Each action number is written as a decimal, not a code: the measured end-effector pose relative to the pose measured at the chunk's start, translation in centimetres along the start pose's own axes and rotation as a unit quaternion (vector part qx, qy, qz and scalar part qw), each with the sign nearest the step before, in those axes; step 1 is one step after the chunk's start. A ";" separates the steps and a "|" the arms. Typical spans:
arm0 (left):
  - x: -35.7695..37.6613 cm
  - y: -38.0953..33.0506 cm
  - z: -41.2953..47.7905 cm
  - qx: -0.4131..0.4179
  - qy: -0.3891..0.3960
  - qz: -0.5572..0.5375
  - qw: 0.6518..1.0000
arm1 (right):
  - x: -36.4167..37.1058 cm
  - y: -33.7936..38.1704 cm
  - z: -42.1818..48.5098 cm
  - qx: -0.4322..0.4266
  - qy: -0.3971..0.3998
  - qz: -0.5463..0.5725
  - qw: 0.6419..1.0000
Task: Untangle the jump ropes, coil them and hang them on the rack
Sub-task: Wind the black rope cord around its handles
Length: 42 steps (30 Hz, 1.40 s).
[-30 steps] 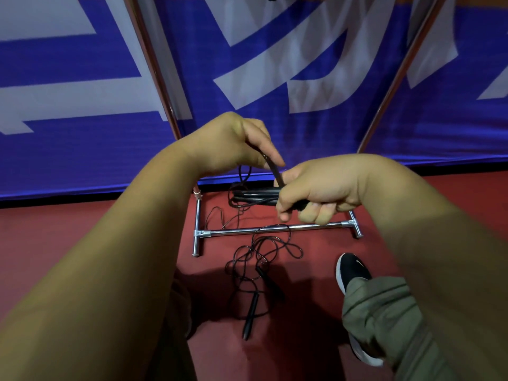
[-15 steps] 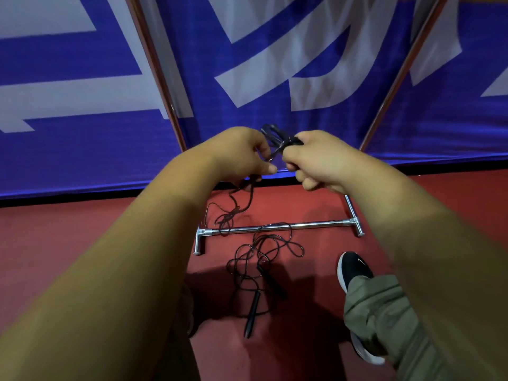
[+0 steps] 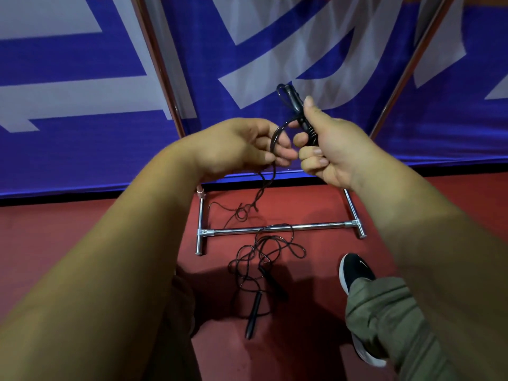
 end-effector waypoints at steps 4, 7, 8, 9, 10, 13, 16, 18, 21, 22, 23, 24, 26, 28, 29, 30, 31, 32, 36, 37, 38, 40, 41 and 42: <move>-0.1 -0.2 -0.5 -0.048 -0.035 0.106 0.993 | -0.1 0.0 -0.2 0.001 0.013 -0.020 1.000; 0.4 -0.2 0.2 -0.100 -0.146 0.194 0.965 | -0.2 -0.2 -0.1 0.004 0.022 -0.024 0.999; 0.6 -0.1 0.5 -0.111 -0.159 0.193 0.962 | -0.2 -0.2 0.0 0.002 0.023 -0.019 1.000; 0.9 -0.2 0.7 -0.118 -0.157 0.174 0.965 | -0.1 -0.2 0.0 0.000 0.022 -0.013 1.000; 1.2 -0.2 0.8 -0.120 -0.149 0.146 0.971 | -0.2 -0.1 0.0 -0.004 0.021 -0.006 1.000; 1.6 -0.4 0.9 -0.105 -0.131 0.057 0.984 | -0.4 0.3 0.1 -0.010 0.013 0.006 1.000; 1.3 -0.5 0.5 -0.093 -0.089 0.013 0.992 | -0.8 0.4 0.2 -0.010 0.010 0.007 1.000; 1.4 -0.6 0.5 -0.093 -0.055 0.019 0.994 | -0.9 0.3 0.2 -0.009 0.010 -0.001 1.000; 1.8 -0.6 0.6 -0.102 -0.053 0.065 0.991 | -0.9 0.2 0.1 -0.007 0.013 -0.020 1.000; 1.8 -0.5 0.7 -0.106 -0.059 0.082 0.989 | -0.8 0.3 0.0 -0.006 0.012 -0.024 1.000; 1.7 -0.4 0.8 -0.113 -0.066 0.102 0.986 | -0.8 0.3 0.1 -0.006 0.012 -0.028 1.000; 1.6 -0.3 0.8 -0.122 -0.076 0.125 0.982 | -0.8 0.3 0.0 -0.005 0.012 -0.031 0.999; 1.5 0.0 0.9 -0.133 -0.091 0.174 0.972 | -0.6 0.3 -0.1 -0.001 0.020 -0.032 0.999; 1.5 0.4 0.9 -0.144 -0.087 0.196 0.966 | -0.3 0.2 -0.4 0.007 0.040 -0.025 0.999; 1.6 0.5 1.0 -0.151 -0.085 0.206 0.963 | -0.1 0.2 -0.7 0.015 0.050 -0.022 0.998; 1.6 0.7 1.0 -0.155 -0.083 0.218 0.960 | 0.2 0.2 -0.9 0.026 0.061 -0.023 0.998; 1.6 1.0 1.1 -0.158 -0.081 0.233 0.956 | 0.3 0.1 -1.2 0.037 0.070 -0.027 0.996; 1.5 1.2 1.2 -0.161 -0.081 0.246 0.952 | 0.4 0.2 -1.4 0.047 0.078 -0.035 0.995; 1.0 2.0 1.2 -0.165 -0.085 0.205 0.961 | 0.3 0.4 -1.8 0.063 0.094 -0.067 0.991; 0.8 2.2 1.1 -0.162 -0.072 0.182 0.967 | 0.3 0.6 -1.9 0.057 0.093 -0.072 0.991; 0.5 2.4 1.0 -0.149 -0.055 0.160 0.974 | 0.2 0.7 -1.9 0.047 0.090 -0.084 0.991; -0.2 2.5 0.8 -0.108 -0.039 0.068 0.991 | 0.2 0.9 -1.8 0.020 0.091 -0.133 0.987; -0.7 2.2 0.6 -0.089 -0.051 -0.010 0.995 | 0.1 0.9 -1.8 0.010 0.094 -0.164 0.982; -1.2 1.8 0.4 -0.071 -0.070 -0.088 0.991 | 0.1 0.7 -1.8 0.005 0.097 -0.191 0.977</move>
Point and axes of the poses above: each hand's wrist, its own z-axis towards the middle knuckle, its own x-axis out of the palm, y = z × x, the point moved 2 cm from there along z, towards the middle knuckle, and after that the axes turned 15 degrees about z, right-handed, at the moved point
